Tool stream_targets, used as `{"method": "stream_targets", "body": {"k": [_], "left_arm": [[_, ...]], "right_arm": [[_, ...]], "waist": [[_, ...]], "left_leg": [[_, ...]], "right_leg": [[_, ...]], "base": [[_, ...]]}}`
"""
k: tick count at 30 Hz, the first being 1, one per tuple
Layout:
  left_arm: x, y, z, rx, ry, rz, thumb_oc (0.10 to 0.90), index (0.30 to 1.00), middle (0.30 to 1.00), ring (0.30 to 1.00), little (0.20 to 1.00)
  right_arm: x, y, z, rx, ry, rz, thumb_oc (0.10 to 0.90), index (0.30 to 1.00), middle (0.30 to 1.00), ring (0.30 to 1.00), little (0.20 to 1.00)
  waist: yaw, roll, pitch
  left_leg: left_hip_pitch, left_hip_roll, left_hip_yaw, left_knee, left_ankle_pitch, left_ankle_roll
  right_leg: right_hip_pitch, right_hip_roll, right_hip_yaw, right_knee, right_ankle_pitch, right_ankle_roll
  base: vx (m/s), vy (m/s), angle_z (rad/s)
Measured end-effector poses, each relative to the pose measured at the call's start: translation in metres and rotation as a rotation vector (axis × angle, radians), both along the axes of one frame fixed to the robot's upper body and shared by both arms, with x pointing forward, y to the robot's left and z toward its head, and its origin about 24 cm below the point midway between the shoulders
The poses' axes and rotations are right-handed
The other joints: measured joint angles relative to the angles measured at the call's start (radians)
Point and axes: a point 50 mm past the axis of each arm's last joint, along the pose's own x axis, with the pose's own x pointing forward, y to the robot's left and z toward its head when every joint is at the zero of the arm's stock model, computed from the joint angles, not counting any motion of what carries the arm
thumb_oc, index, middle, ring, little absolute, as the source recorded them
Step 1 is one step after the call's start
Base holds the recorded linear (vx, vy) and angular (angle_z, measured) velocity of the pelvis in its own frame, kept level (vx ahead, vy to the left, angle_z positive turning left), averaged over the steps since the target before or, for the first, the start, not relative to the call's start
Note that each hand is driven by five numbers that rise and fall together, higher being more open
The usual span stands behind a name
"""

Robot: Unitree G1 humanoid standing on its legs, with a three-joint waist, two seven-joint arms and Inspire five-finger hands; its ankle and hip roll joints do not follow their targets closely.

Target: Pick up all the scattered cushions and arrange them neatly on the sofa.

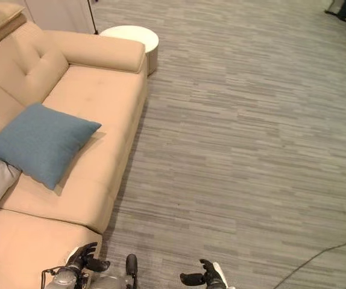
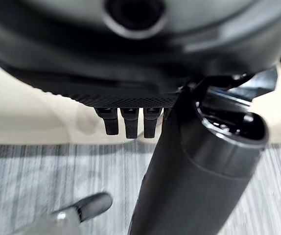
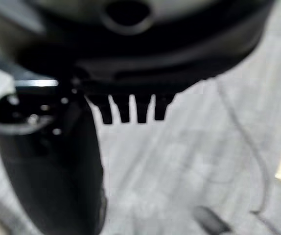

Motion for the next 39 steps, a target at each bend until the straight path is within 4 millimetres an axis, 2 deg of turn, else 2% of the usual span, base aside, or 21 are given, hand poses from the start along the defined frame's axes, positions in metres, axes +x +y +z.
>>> {"method": "stream_targets", "body": {"k": [1, 2, 3, 5, 7, 9, 11, 12, 16, 20, 21, 25, 27, 29, 30, 31, 34, 36, 37, 38, 39], "left_arm": [[-0.001, 0.004, 0.000, 0.013, 0.004, 0.001, 0.800, 0.900, 0.900, 0.900, 0.900], [0.001, 0.005, 0.001, 0.015, -0.002, -0.001, 0.800, 0.900, 0.900, 0.900, 0.900], [0.002, 0.004, 0.002, 0.018, -0.007, 0.003, 0.800, 0.900, 0.900, 0.900, 0.900], [-0.003, 0.001, -0.001, 0.010, 0.006, 0.000, 0.800, 0.900, 0.900, 0.900, 0.900], [-0.013, 0.002, -0.004, 0.020, 0.034, 0.012, 0.800, 0.900, 0.900, 0.900, 0.900], [-0.015, 0.003, -0.006, 0.022, 0.049, 0.020, 0.800, 0.900, 0.900, 0.900, 0.900], [-0.027, 0.004, -0.010, 0.025, 0.091, 0.033, 0.800, 0.900, 0.900, 0.900, 0.900], [-0.035, -0.005, -0.014, 0.001, 0.112, 0.037, 0.800, 0.900, 0.900, 0.900, 0.900], [-0.031, -0.008, -0.012, -0.023, 0.087, 0.022, 0.800, 0.900, 0.900, 0.900, 0.900], [-0.010, 0.002, -0.003, -0.004, 0.022, 0.021, 0.800, 0.900, 0.900, 0.900, 0.900], [-0.008, 0.002, -0.003, -0.007, 0.015, 0.018, 0.800, 0.900, 0.900, 0.900, 0.900], [0.009, -0.007, 0.002, -0.037, -0.032, -0.012, 0.800, 0.900, 0.900, 0.900, 0.900], [0.013, -0.011, 0.004, -0.047, -0.044, -0.022, 0.800, 0.900, 0.900, 0.900, 0.900], [0.017, -0.012, 0.005, -0.051, -0.051, -0.021, 0.800, 0.900, 0.900, 0.900, 0.900], [0.005, -0.010, 0.001, -0.051, -0.024, -0.002, 0.800, 0.900, 0.900, 0.900, 0.900], [0.002, -0.009, -0.001, -0.047, -0.011, -0.003, 0.800, 0.900, 0.900, 0.900, 0.900], [0.002, -0.008, 0.000, -0.045, -0.011, -0.003, 0.800, 0.900, 0.900, 0.900, 0.900], [0.005, -0.007, 0.000, -0.042, -0.013, -0.006, 0.800, 0.900, 0.900, 0.900, 0.900], [0.004, -0.006, 0.000, -0.037, -0.009, -0.010, 0.800, 0.900, 0.900, 0.900, 0.900], [0.004, -0.004, 0.001, -0.028, -0.013, -0.014, 0.800, 0.900, 0.900, 0.900, 0.900], [0.002, 0.002, 0.002, -0.010, -0.007, -0.011, 0.800, 0.900, 0.900, 0.900, 0.900]], "right_arm": [[0.007, 0.003, 0.002, 0.009, -0.026, 0.010, 0.800, 0.900, 0.900, 0.900, 0.900], [0.009, 0.004, 0.003, 0.013, -0.036, 0.013, 0.800, 0.900, 0.900, 0.900, 0.900], [0.017, 0.006, 0.007, 0.015, -0.064, 0.026, 0.800, 0.900, 0.900, 0.900, 0.900], [0.023, 0.006, 0.010, 0.012, -0.084, 0.039, 0.800, 0.900, 0.900, 0.900, 0.900], [0.024, 0.006, 0.010, 0.016, -0.084, 0.050, 0.800, 0.900, 0.900, 0.900, 0.900], [0.021, 0.006, 0.009, 0.016, -0.076, 0.047, 0.800, 0.900, 0.900, 0.900, 0.900], [0.013, 0.003, 0.007, 0.011, -0.053, 0.033, 0.800, 0.900, 0.900, 0.900, 0.900], [0.012, -0.009, 0.006, -0.008, -0.024, 0.023, 0.800, 0.900, 0.900, 0.900, 0.900], [0.003, -0.032, 0.007, -0.039, 0.001, -0.047, 0.800, 0.900, 0.900, 0.900, 0.900], [0.007, -0.029, 0.009, -0.019, -0.026, -0.056, 0.800, 0.900, 0.900, 0.900, 0.900], [0.012, -0.028, 0.010, -0.018, -0.042, -0.041, 0.800, 0.900, 0.900, 0.900, 0.900], [-0.001, -0.031, 0.005, -0.028, 0.002, -0.057, 0.800, 0.900, 0.900, 0.900, 0.900], [-0.006, -0.031, 0.004, -0.027, 0.013, -0.062, 0.800, 0.900, 0.900, 0.900, 0.900], [-0.008, -0.026, 0.002, -0.012, 0.019, -0.063, 0.800, 0.900, 0.900, 0.900, 0.900], [-0.013, -0.022, -0.001, -0.003, 0.030, -0.058, 0.800, 0.900, 0.900, 0.900, 0.900], [-0.008, -0.018, 0.000, 0.007, 0.016, -0.052, 0.800, 0.900, 0.900, 0.900, 0.900], [-0.006, -0.017, 0.000, 0.011, 0.014, -0.050, 0.800, 0.900, 0.900, 0.900, 0.900], [-0.004, -0.018, 0.001, 0.008, 0.009, -0.043, 0.800, 0.900, 0.900, 0.900, 0.900], [0.001, -0.017, 0.003, 0.008, -0.006, -0.036, 0.800, 0.900, 0.900, 0.900, 0.900], [0.000, -0.015, 0.002, 0.015, -0.004, -0.035, 0.800, 0.900, 0.900, 0.900, 0.900], [0.003, -0.010, 0.002, 0.026, -0.012, -0.027, 0.800, 0.900, 0.900, 0.900, 0.900]], "waist": [[-0.016, 0.004, 0.001], [-0.017, 0.000, 0.001], [-0.018, 0.023, 0.013], [-0.030, 0.047, 0.021], [-0.039, 0.058, 0.024], [-0.047, 0.060, 0.019], [-0.082, 0.026, -0.001], [-0.069, 0.052, -0.011], [-0.053, 0.028, -0.029], [-0.036, -0.023, -0.008], [-0.033, -0.029, -0.003], [-0.039, -0.045, 0.025], [-0.039, -0.036, 0.025], [-0.040, -0.026, 0.037], [-0.039, -0.007, 0.027], [-0.039, -0.013, 0.020], [-0.034, -0.012, 0.018], [-0.030, 0.005, 0.019], [-0.033, 0.010, 0.017], [-0.040, 0.002, 0.008], [-0.038, -0.012, -0.001]], "left_leg": [[0.024, -0.012, -0.031, -0.002, -0.016, 0.006], [0.035, -0.021, -0.030, -0.007, -0.014, 0.002], [0.059, -0.024, -0.062, -0.016, -0.045, 0.029], [0.094, -0.023, -0.080, -0.036, -0.045, 0.018], [0.136, -0.014, -0.129, -0.037, -0.080, -0.017], [0.138, -0.009, -0.154, -0.033, -0.097, -0.028], [0.191, -0.007, -0.225, -0.025, -0.130, -0.071], [0.212, 0.032, -0.239, -0.019, -0.144, -0.091], [0.117, 0.069, -0.256, 0.221, -0.164, -0.131], [-0.145, 0.105, -0.209, 0.666, -0.148, -0.209], [-0.165, 0.115, -0.201, 0.625, -0.149, -0.209], [-0.189, 0.103, -0.086, 0.297, -0.129, -0.197], [-0.201, 0.107, 0.013, 0.143, -0.058, -0.187], [-0.187, 0.101, 0.096, 0.111, -0.014, -0.170], [-0.117, 0.079, 0.041, 0.077, 0.020, -0.126], [-0.076, 0.044, 0.034, 0.043, 0.029, -0.044], [-0.018, 0.008, 0.005, 0.001, 0.005, -0.015], [0.021, 0.008, -0.039, -0.007, -0.017, -0.004], [0.041, 0.004, -0.076, -0.009, -0.024, 0.001], [0.051, -0.005, -0.095, -0.008, -0.036, -0.001], [0.077, -0.028, -0.120, -0.011, -0.051, 0.003]], "right_leg": [[-0.116, -0.028, 0.042, 0.233, -0.024, 0.059], [-0.167, -0.038, 0.053, 0.285, -0.029, 0.058], [-0.263, -0.064, 0.033, 0.278, -0.046, 0.030], [-0.324, -0.082, 0.014, 0.136, -0.029, 0.004], [-0.343, -0.066, 0.044, -0.231, 0.094, -0.057], [-0.347, -0.030, 0.121, -0.305, 0.141, -0.044], [-0.292, -0.008, 0.183, -0.440, 0.357, -0.089], [-0.254, 0.017, 0.158, -0.446, 0.369, -0.095], [-0.132, 0.052, 0.080, -0.557, 0.355, -0.146], [-0.097, 0.079, 0.019, -0.556, 0.305, -0.219], [-0.071, 0.102, 0.016, -0.561, 0.256, -0.248], [-0.027, 0.116, -0.069, -0.565, 0.206, -0.226], [-0.021, 0.131, -0.100, -0.564, 0.183, -0.213], [0.028, 0.146, -0.139, -0.557, 0.152, -0.192], [0.079, 0.156, -0.125, -0.547, 0.123, -0.170], [0.091, 0.128, -0.115, -0.517, 0.093, -0.141], [0.082, 0.084, -0.115, -0.386, 0.043, -0.089], [-0.023, 0.035, -0.091, -0.065, 0.000, -0.052], [-0.122, -0.006, -0.063, 0.160, -0.010, -0.021], [-0.172, -0.013, -0.018, 0.211, -0.031, 0.009], [-0.275, -0.014, 0.097, 0.218, -0.041, 0.017]], "base": [[0.25, 0.069, 0.54], [0.29, 0.017, 0.64], [0.23, -0.067, 0.38], [0.24, -0.107, 0.40], [0.43, -0.268, 0.48], [0.26, -0.196, 0.60], [0.21, -0.233, 1.08], [0.17, -0.277, 0.63], [0.06, -0.217, 0.54], [0.10, -0.144, 0.34], [0.27, -0.151, 0.31], [0.21, -0.026, 0.57], [0.29, 0.062, 0.56], [0.34, 0.120, 0.32], [0.25, 0.120, -0.10], [0.31, 0.157, -0.11], [0.20, 0.147, 0.30], [0.13, 0.083, 0.53], [0.09, 0.031, 0.82], [0.23, -0.016, 1.07], [0.20, -0.095, 0.99]]}}
